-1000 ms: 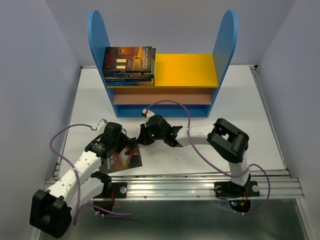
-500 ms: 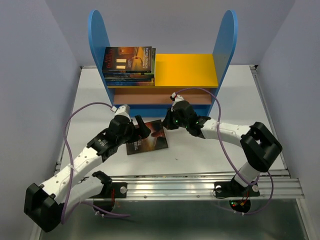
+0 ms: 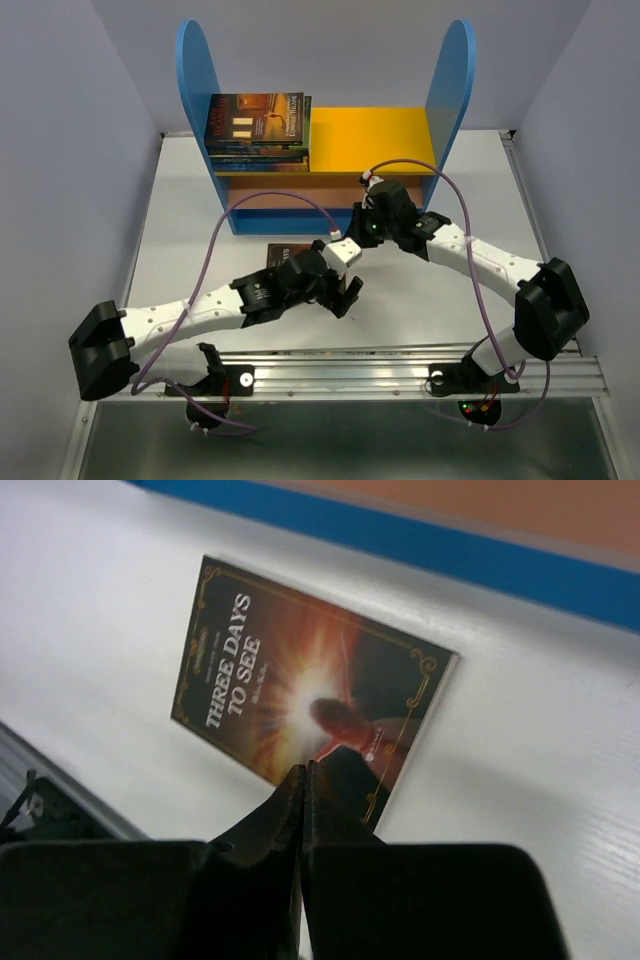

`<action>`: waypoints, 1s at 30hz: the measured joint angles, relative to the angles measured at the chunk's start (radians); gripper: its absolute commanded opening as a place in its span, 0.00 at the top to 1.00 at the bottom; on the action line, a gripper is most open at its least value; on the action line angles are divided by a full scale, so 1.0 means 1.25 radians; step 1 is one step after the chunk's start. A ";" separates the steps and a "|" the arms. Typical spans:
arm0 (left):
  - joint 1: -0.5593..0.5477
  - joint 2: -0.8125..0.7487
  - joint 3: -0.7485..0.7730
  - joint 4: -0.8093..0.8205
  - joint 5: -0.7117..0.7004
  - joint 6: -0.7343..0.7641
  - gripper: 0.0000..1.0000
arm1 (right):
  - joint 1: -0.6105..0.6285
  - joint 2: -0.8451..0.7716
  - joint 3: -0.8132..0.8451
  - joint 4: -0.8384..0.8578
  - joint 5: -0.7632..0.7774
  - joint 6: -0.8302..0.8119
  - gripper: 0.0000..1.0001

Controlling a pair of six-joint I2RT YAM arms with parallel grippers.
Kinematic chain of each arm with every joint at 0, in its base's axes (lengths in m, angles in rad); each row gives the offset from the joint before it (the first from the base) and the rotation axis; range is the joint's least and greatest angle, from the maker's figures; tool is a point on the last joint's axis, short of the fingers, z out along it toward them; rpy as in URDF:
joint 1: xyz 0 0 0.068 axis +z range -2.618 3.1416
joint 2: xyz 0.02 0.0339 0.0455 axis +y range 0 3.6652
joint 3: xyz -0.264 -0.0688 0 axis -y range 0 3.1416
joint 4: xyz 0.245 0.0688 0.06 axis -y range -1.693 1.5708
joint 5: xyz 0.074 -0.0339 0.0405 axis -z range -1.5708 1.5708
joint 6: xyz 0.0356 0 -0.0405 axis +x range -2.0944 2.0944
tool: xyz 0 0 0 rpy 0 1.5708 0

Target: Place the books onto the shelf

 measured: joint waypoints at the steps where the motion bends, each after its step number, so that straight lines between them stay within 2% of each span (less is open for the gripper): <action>1: -0.018 0.016 0.000 0.002 -0.012 0.025 0.01 | -0.002 0.000 0.018 -0.031 -0.006 0.004 0.99; 5: -0.085 0.043 -0.004 0.001 -0.111 0.076 0.01 | -0.002 0.024 0.062 -0.082 -0.032 0.007 0.99; 9: -0.097 -0.007 -0.041 0.030 -0.188 0.051 0.01 | -0.013 0.060 0.065 -0.081 -0.027 0.000 0.99; 10: -0.095 -0.028 -0.055 0.037 -0.212 0.030 0.04 | -0.015 0.064 0.064 -0.080 -0.023 -0.004 0.95; 11: -0.087 -0.049 -0.070 0.043 -0.229 0.004 0.19 | -0.015 0.064 0.064 -0.078 -0.022 -0.003 0.94; 12: -0.072 -0.074 -0.093 0.057 -0.241 -0.040 0.29 | -0.015 0.066 0.064 -0.076 -0.019 -0.001 0.92; 13: -0.049 -0.093 -0.111 0.067 -0.244 -0.075 0.38 | -0.015 0.068 0.064 -0.075 -0.014 -0.002 0.84; 14: -0.027 -0.106 -0.126 0.073 -0.248 -0.109 0.66 | -0.015 0.071 0.064 -0.073 -0.010 -0.001 0.76; 15: -0.007 -0.115 -0.137 0.080 -0.248 -0.138 0.75 | -0.014 0.075 0.064 -0.067 -0.004 0.000 0.55; 16: 0.033 -0.125 -0.159 0.090 -0.248 -0.188 0.92 | -0.014 0.079 0.063 -0.058 0.002 0.000 0.47; 17: 0.055 -0.127 -0.170 0.092 -0.251 -0.222 1.00 | -0.014 0.084 0.062 -0.046 0.005 0.000 0.44; 24: 0.146 -0.037 -0.184 0.065 -0.259 -0.431 1.00 | -0.015 0.096 0.005 0.069 0.038 0.029 0.37; 25: 0.148 -0.018 -0.184 0.062 -0.258 -0.450 1.00 | -0.018 0.093 -0.033 0.083 0.040 0.037 0.34; 30: 0.149 0.041 -0.192 0.055 -0.247 -0.552 1.00 | -0.026 0.063 -0.165 0.102 0.041 0.052 0.31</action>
